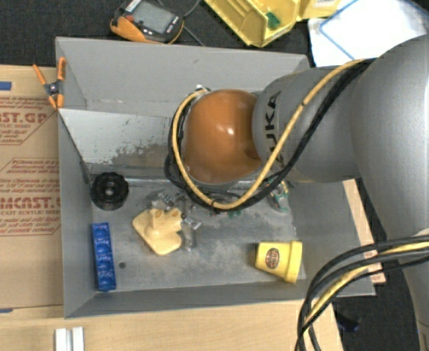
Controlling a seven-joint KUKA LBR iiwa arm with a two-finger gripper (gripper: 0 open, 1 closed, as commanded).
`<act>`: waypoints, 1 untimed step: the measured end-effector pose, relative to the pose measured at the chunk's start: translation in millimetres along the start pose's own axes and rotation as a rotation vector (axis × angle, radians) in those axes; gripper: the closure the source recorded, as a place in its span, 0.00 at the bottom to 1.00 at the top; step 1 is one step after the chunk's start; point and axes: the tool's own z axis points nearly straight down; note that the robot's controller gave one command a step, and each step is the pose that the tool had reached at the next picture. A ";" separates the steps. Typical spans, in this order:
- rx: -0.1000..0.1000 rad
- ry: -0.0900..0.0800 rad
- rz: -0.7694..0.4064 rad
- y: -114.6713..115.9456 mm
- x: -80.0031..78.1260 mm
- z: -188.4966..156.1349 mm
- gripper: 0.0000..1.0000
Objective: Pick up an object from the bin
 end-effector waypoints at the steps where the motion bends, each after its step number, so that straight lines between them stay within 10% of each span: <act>1: 0.003 -0.006 0.000 -0.7 -2.0 -30.0 1.00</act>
Offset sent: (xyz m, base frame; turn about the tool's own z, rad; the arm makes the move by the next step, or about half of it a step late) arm 0.0016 0.0002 0.0716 -0.0004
